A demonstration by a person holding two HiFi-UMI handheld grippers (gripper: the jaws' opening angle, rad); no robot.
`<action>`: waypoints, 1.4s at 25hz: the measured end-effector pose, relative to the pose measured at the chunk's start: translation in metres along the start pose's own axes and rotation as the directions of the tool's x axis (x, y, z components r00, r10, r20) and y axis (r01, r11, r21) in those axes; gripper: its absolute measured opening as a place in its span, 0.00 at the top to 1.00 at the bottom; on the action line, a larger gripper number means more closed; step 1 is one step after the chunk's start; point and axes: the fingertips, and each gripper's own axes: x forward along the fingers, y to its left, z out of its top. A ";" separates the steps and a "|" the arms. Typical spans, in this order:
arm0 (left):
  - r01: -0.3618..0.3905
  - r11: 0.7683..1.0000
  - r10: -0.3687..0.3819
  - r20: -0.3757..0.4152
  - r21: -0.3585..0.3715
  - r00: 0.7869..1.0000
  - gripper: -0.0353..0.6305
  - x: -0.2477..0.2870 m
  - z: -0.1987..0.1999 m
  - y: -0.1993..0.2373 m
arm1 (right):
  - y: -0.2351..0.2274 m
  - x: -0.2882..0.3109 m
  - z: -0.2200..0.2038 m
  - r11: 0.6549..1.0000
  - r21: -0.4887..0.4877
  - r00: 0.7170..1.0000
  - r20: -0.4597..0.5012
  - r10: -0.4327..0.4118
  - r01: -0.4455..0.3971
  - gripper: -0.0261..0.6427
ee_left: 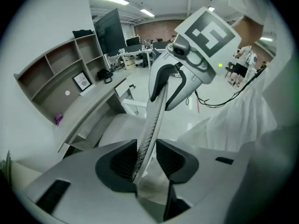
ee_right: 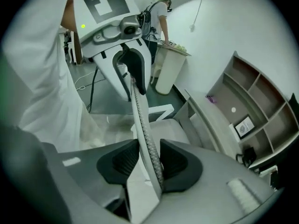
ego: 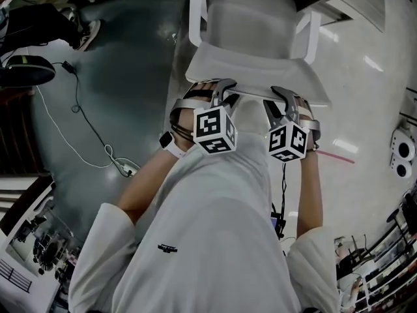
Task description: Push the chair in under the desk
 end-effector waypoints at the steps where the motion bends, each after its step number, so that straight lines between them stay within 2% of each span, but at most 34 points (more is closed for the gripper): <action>1: -0.009 1.000 0.009 -0.004 -0.002 1.000 0.75 0.001 0.001 0.002 | 0.000 0.000 -0.001 1.000 -0.007 1.000 -0.007 -0.003 0.003 0.74; 6: -0.046 0.999 0.046 -0.001 -0.011 0.999 0.74 0.002 -0.001 0.005 | 0.001 0.001 0.002 1.000 0.004 0.999 -0.019 0.027 -0.027 0.75; 12: -0.071 0.997 0.071 0.000 -0.042 0.997 0.74 0.007 -0.002 0.012 | -0.005 0.007 0.002 1.000 0.010 1.000 -0.002 -0.005 0.005 0.74; 30: -0.032 0.998 0.032 -0.003 -0.053 0.999 0.73 0.032 0.018 0.071 | -0.067 0.031 0.005 0.998 -0.022 0.998 0.028 -0.056 0.056 0.74; 35: -0.056 0.998 0.056 0.010 -0.037 0.998 0.73 0.040 0.027 0.091 | -0.089 0.038 0.004 0.998 -0.021 0.997 0.031 -0.065 0.066 0.74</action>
